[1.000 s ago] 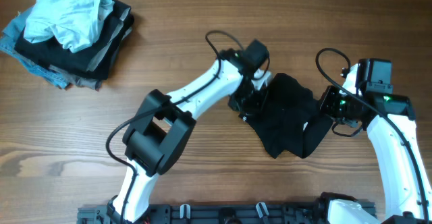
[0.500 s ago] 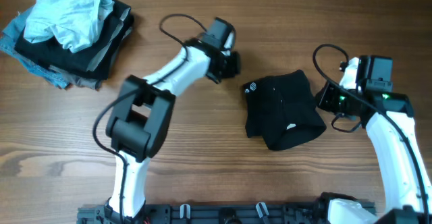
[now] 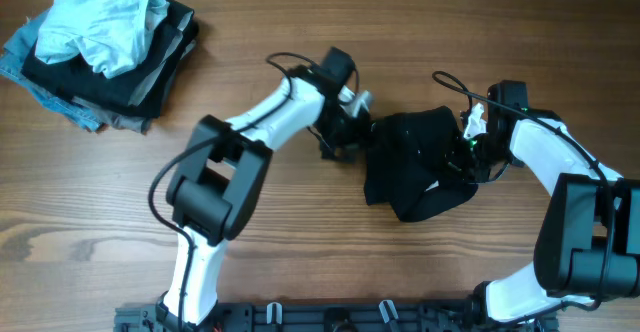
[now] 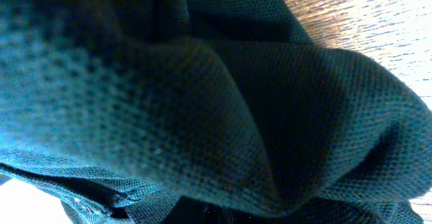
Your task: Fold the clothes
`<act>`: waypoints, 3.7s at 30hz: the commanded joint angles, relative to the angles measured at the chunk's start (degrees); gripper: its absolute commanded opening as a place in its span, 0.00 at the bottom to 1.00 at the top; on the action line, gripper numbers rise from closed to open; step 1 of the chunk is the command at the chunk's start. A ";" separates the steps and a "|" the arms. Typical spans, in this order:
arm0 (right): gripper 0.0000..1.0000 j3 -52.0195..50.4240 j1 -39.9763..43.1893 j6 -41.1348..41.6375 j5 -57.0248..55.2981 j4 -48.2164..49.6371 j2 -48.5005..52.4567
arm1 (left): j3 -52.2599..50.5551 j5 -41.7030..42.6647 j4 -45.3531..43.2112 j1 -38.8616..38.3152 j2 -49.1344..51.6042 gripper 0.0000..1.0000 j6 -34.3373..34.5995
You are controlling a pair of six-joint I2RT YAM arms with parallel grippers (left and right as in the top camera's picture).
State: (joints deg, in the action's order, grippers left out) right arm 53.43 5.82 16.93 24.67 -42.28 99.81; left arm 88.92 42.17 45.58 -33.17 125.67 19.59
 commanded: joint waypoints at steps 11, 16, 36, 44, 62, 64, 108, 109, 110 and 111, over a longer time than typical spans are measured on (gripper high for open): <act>0.10 -2.16 -0.90 1.20 -1.70 1.07 4.24 | -5.20 -1.29 -22.38 -6.21 1.66 0.32 7.69; 0.08 -2.16 -0.87 1.18 -1.70 0.46 4.22 | -5.20 -1.31 -25.24 -10.01 1.64 0.14 4.17; 0.12 0.74 1.79 -0.20 0.81 -6.40 -29.99 | 7.10 -1.36 -18.05 41.55 -21.20 0.04 -3.37; 0.12 0.74 1.75 1.18 0.94 -6.40 -29.92 | 7.06 -12.24 -20.52 60.98 -17.20 0.04 -4.39; 0.08 4.09 1.75 -2.49 3.17 -4.90 -42.36 | 8.98 -9.27 1.07 63.95 -33.70 1.00 -16.50; 0.11 5.27 1.75 -5.33 5.75 -4.87 -45.62 | 8.98 -8.76 5.95 61.68 -37.90 1.00 -22.03; 1.00 -6.10 -2.23 -48.28 17.00 0.98 -76.63 | 8.96 -18.49 32.28 38.64 -66.05 1.00 -34.21; 1.00 -9.18 -2.23 -47.71 17.35 3.21 -78.68 | 8.96 -18.49 32.28 38.62 -66.05 1.00 -34.18; 1.00 -12.59 -2.23 -46.84 17.88 5.57 -80.89 | 8.96 -18.49 32.28 38.64 -66.05 1.00 -34.21; 1.00 -16.04 -2.23 -44.87 17.86 8.04 -83.10 | 8.96 -18.49 32.28 38.62 -66.05 1.00 -34.18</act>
State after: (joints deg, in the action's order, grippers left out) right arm 44.64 3.88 -26.81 41.10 -37.89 21.65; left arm 97.78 23.81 78.04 5.87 59.99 -13.45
